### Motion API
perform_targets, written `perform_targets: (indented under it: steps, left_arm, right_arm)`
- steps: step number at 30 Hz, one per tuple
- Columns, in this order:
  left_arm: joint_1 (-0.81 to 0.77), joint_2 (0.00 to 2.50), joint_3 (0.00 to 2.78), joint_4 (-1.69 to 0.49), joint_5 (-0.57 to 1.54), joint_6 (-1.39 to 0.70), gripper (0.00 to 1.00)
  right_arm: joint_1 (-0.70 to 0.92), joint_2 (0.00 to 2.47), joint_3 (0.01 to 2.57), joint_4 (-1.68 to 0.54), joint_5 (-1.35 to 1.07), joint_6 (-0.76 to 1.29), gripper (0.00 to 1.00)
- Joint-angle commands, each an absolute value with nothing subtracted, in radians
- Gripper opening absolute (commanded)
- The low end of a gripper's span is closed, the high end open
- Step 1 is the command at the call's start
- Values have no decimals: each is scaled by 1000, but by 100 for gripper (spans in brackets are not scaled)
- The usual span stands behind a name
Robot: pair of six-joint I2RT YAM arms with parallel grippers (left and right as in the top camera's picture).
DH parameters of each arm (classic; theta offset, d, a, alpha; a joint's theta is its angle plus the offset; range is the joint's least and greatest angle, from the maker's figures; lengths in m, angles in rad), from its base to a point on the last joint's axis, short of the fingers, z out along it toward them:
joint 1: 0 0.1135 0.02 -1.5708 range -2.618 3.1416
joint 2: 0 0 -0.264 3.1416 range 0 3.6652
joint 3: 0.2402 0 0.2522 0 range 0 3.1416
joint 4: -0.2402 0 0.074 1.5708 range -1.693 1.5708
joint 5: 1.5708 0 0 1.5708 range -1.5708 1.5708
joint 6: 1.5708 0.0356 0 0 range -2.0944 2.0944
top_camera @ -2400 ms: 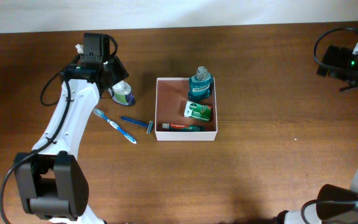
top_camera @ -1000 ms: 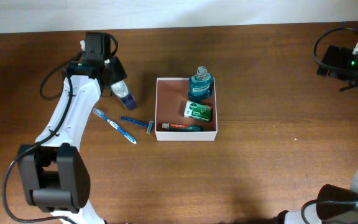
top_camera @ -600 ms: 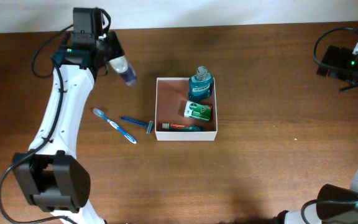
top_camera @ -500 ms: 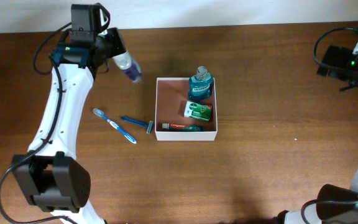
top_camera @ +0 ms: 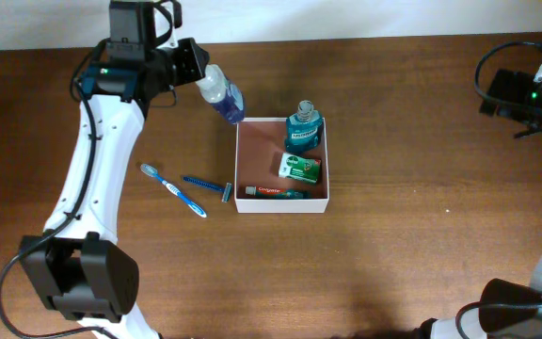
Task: Pack container
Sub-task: 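Lift the soap pump bottle and carry it right over the box, then lower the soap bottle into the box's left side and release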
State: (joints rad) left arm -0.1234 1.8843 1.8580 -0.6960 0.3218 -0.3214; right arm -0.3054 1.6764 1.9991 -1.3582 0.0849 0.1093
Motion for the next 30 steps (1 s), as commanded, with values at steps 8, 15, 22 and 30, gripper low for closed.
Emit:
perform_targets:
  steps: [8, 15, 22, 30]
  left_arm:
    - [-290, 1868, 1900, -702, 279, -63, 22]
    - [-345, 1868, 1899, -763, 137, -54, 22]
    - [-351, 1896, 1899, -794, 110, -51, 21]
    - [-372, 1964, 1899, -805, 109, -51, 21]
  right_arm:
    - [-309, 1682, 2006, -1357, 80, 121, 99]
    - [-309, 1682, 2006, -1357, 80, 121, 99]
    - [-309, 1682, 2006, -1357, 80, 121, 99]
    - [-309, 1682, 2006, -1357, 80, 121, 99]
